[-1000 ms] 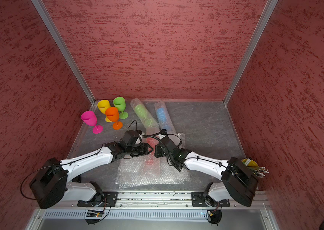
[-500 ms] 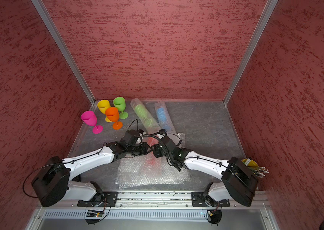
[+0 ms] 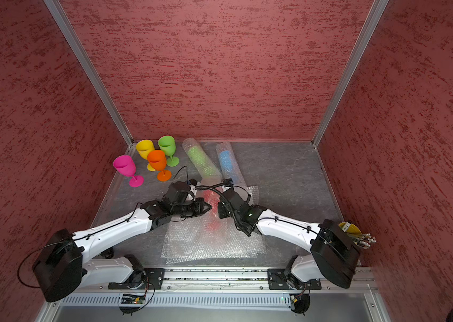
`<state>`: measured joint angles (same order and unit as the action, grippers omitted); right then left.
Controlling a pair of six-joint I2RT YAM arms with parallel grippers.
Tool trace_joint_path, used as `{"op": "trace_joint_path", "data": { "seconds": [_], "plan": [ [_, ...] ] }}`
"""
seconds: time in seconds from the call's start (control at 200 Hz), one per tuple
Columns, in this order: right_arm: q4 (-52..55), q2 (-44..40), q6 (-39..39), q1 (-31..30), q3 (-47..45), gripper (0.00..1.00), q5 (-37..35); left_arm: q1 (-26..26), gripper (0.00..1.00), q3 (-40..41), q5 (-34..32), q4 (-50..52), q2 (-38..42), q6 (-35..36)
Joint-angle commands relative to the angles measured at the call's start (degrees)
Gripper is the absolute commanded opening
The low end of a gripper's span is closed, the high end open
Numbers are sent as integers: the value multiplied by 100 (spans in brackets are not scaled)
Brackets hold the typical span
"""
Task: Unpack wine glasses from bubble wrap
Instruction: Unwrap the bubble wrap.
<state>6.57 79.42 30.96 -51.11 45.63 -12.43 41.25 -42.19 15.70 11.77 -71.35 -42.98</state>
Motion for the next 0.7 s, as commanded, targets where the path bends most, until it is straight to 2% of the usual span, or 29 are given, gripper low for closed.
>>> {"op": "trace_joint_path", "data": {
  "seconds": [0.0,0.25,0.696],
  "plan": [
    [94,-355,106,47,-89,1,-697,70,0,42,-307,360,314,148],
    [-438,-1271,401,436,-768,0,-677,35,0,286,-640,786,840,311],
    [-750,-1394,616,708,-1398,0,-532,27,0,616,-1018,758,1149,472]
  ]
}}
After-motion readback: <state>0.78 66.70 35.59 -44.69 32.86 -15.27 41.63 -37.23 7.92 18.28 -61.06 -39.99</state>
